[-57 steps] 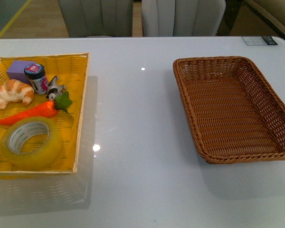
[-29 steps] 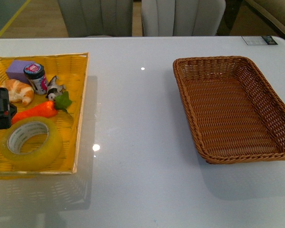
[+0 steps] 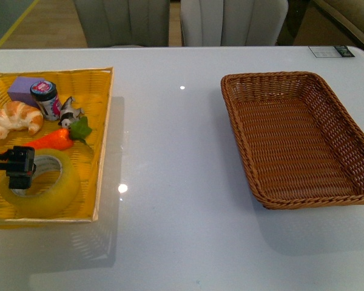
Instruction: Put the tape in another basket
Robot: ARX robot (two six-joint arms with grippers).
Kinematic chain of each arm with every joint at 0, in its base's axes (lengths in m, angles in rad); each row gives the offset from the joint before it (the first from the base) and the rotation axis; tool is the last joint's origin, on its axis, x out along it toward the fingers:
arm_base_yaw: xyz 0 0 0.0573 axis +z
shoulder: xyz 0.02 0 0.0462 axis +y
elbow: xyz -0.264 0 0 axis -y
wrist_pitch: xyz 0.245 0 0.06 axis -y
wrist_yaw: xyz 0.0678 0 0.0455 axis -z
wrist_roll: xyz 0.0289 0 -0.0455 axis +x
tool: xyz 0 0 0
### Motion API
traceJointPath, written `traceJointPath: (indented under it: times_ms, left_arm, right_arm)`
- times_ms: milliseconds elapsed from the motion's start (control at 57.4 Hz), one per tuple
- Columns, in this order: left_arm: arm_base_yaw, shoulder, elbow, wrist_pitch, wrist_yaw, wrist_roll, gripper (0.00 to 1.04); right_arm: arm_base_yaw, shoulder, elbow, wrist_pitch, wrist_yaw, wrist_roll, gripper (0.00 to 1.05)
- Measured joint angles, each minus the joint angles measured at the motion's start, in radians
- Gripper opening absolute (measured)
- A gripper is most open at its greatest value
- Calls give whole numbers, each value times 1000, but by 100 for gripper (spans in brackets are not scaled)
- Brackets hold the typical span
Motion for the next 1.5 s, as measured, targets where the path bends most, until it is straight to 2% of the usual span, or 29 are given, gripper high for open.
traceJointPath:
  times_ms: [261,331,436,610,680,872,1116,1255,1499]
  left_arm:
    - [-14,76,72,-19,-26,24,95]
    - [-25,89,82,-22,-35,26,80]
    - [-37,95,87,-23,-35,23,63]
    - [-47,94,89,-48,-11,-23,25]
    - [-42,79,89,-63,-4,-53,16]
    - [-35,-1,71,-85,21,-97,16]
    - [-45,-230,67,-167,37,-153,16]
    - [-129,-338,107,-250,32,-212,16]
    - [-392,-384,225,-349,5,-324,16]
  right_arm:
    - [0,0,0,0,0,0,96]
    - [0,0,0,0,0,0,96]
    - [0,0,0,0,0,0,96]
    - [0,0,0,0,0,0,96]
    - [0,0,0,0,0,0,96]
    - [0,0,0,0,0,0,96]
    - [0,0,0,0,0,0,96]
    - [0,0,0,0,0,0,96]
    - [0,0,0,0,0,0,96]
